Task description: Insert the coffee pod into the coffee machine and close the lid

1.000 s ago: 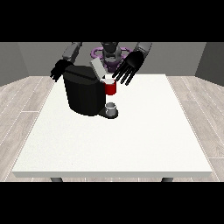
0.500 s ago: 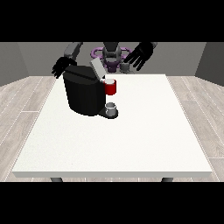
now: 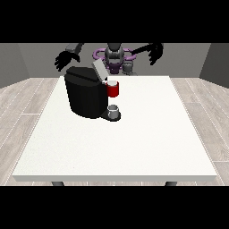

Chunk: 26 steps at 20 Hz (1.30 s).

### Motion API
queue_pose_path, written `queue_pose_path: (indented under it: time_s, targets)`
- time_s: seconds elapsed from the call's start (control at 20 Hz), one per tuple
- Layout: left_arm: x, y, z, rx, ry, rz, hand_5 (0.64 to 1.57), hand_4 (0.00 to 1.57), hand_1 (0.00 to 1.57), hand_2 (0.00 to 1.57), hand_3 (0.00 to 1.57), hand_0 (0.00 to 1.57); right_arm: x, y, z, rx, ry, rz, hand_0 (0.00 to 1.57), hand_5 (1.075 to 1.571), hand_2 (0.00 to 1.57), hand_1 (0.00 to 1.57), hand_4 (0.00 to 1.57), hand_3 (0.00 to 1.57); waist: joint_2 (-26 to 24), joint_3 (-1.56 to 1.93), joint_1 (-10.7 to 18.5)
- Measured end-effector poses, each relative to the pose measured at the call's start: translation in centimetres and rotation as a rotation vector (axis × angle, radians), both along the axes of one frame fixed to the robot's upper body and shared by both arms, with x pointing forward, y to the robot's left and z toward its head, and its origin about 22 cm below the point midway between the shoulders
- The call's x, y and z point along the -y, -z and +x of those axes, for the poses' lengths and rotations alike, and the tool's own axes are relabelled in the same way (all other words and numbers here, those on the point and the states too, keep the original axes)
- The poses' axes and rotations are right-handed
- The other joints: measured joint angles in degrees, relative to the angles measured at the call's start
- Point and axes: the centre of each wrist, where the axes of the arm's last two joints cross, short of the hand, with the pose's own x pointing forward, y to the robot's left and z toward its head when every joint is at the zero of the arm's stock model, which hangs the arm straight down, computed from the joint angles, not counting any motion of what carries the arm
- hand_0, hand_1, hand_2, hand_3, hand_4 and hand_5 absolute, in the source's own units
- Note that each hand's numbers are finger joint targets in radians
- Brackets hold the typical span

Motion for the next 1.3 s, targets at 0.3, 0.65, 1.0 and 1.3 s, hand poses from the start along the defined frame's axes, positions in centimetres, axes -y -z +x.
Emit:
queue_pose_path:
  time_s: [0.3, 0.65, 1.0, 1.3]
  targets:
    - [-1.0, 4.0, -2.6, -0.096, -0.067, -0.140, 1.571, 0.00, 0.00, 0.00, 0.00, 0.00, -0.1, -2.4, 0.8, 0.030, -0.097, -0.023, 0.00, 1.571, 0.00, 0.00, 0.12, 0.00, -3.98, 0.01, 2.11]
    - [-1.6, 6.8, -5.3, -0.152, -0.080, -0.241, 1.571, 0.14, 0.00, 0.00, 0.00, 0.00, -0.4, -6.7, 2.8, 0.083, -0.210, -0.039, 0.00, 1.571, 0.00, 0.00, 0.00, 0.00, -6.21, 0.01, 4.81]
    - [-0.5, 6.7, -6.3, -0.122, -0.060, -0.310, 1.571, 0.22, 0.00, 0.00, 0.00, 0.00, -1.8, -9.1, 4.7, 0.137, -0.301, -0.092, 0.00, 1.571, 0.00, 0.00, 0.24, 0.00, -3.36, 0.03, 8.24]
    - [-0.5, 5.8, -7.6, -0.100, -0.059, -0.329, 1.571, 0.00, 0.00, 0.00, 0.00, 0.00, -3.2, -9.3, 5.6, 0.158, -0.346, -0.124, 0.00, 1.571, 0.00, 0.00, 0.00, 0.00, -1.10, 0.03, 9.82]
